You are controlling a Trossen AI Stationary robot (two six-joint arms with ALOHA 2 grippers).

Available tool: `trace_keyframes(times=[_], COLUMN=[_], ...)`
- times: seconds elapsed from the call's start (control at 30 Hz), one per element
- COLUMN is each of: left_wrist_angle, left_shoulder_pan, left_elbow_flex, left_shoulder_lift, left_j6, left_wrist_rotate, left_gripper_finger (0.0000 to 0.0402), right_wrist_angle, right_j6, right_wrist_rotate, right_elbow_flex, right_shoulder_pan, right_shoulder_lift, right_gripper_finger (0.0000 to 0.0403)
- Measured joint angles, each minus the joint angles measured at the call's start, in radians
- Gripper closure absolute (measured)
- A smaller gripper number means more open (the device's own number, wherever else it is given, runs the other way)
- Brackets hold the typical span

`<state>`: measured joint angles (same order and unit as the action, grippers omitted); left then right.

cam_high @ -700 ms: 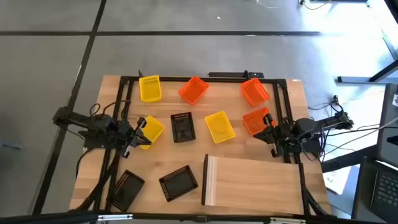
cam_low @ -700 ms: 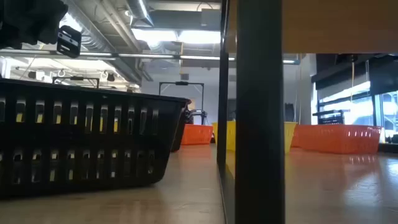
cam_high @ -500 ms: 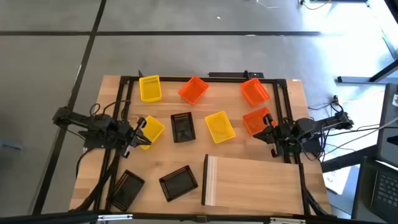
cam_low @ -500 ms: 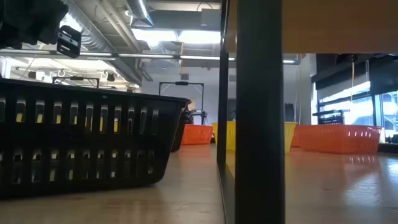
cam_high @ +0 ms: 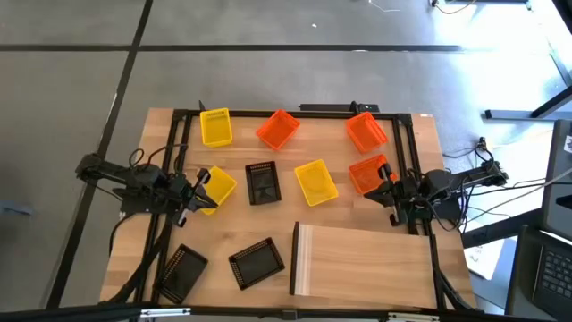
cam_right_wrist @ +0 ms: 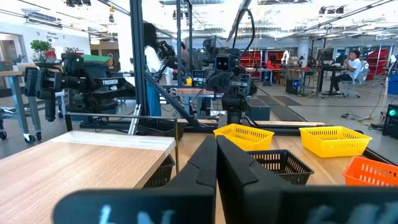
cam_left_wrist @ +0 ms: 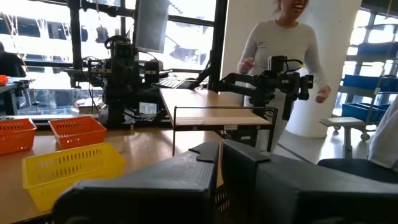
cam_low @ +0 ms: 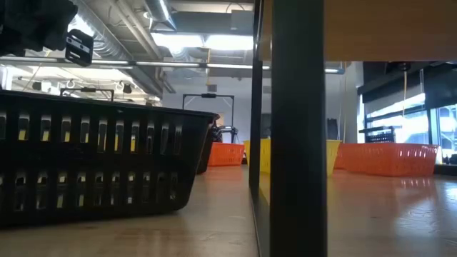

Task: Stack baskets on shelf by color
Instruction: Put the bottom left yellow bin on the shelf

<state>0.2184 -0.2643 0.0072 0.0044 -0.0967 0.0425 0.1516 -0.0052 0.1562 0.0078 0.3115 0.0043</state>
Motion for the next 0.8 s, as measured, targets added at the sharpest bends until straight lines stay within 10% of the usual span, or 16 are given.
trace_keyframes(times=[0.8], left_wrist_angle=[0.000], left_shoulder_pan=[0.000], left_elbow_flex=[0.000], left_shoulder_lift=[0.000], left_j6=[0.000], left_wrist_rotate=[0.000], left_gripper_finger=[0.0378], right_wrist_angle=[0.000], right_j6=[0.000], right_wrist_rotate=[0.000], right_elbow_flex=[0.000], right_shoulder_pan=[0.000], right_shoulder_lift=[0.000], right_gripper_finger=[0.0402])
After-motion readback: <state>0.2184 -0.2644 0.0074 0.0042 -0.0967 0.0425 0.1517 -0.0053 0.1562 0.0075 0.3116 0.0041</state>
